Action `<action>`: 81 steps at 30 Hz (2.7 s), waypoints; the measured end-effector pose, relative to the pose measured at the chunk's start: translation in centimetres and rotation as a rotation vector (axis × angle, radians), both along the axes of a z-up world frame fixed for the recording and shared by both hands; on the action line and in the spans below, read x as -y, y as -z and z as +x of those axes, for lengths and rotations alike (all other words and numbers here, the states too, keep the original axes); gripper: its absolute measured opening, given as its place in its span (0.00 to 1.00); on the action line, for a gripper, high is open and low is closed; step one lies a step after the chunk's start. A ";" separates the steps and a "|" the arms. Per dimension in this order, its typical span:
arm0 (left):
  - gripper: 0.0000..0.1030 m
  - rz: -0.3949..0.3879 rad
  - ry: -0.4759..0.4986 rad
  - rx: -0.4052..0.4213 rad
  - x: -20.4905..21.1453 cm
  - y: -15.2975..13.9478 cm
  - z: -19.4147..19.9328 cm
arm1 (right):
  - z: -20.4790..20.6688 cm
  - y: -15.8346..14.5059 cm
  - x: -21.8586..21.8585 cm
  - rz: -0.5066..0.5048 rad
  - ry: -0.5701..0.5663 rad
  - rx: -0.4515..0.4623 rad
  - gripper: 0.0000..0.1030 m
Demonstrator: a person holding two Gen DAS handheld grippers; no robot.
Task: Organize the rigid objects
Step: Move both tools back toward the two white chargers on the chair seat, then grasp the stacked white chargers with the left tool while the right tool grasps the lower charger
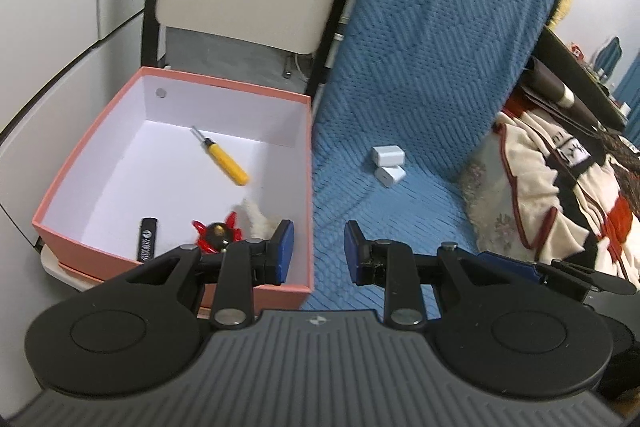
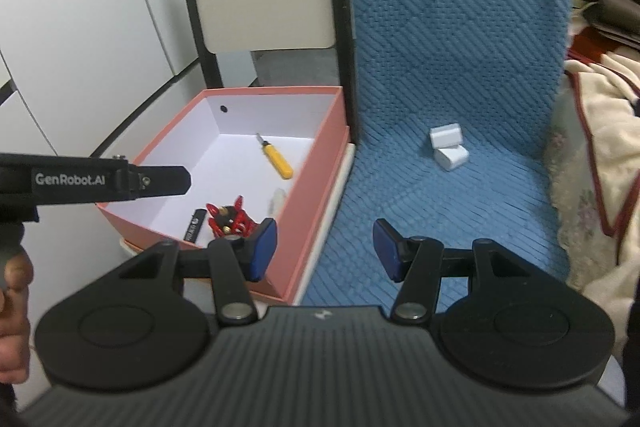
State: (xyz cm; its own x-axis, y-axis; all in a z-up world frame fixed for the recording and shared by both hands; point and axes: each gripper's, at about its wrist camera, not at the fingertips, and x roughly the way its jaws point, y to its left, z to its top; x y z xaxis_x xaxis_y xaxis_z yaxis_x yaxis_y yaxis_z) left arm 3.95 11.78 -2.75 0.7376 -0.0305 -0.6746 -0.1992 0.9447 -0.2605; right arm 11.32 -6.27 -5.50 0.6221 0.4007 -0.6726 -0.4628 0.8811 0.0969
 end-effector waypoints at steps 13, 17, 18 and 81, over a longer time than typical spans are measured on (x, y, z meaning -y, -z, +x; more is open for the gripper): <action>0.31 0.026 0.096 0.033 5.9 -0.3 -2.6 | -3.5 0.0 6.7 -0.010 0.102 0.045 0.54; 0.31 0.014 0.120 0.027 6.7 0.0 -3.1 | -4.1 0.4 8.4 -0.013 0.137 0.044 0.54; 0.31 0.012 0.125 0.023 6.9 0.2 -3.1 | -4.2 0.5 8.7 -0.010 0.143 0.044 0.54; 0.53 -0.155 0.202 -0.119 7.4 17.7 37.3 | 25.0 15.5 8.9 -0.081 0.129 -0.022 0.59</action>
State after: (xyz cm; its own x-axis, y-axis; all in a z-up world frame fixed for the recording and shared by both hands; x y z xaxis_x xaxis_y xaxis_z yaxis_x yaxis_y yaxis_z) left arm 41.24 4.43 -20.44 0.6219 -0.2785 -0.7319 -0.0487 0.9191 -0.3911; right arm 36.34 -15.19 -20.96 0.6495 0.2618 -0.7139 -0.3434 0.9387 0.0318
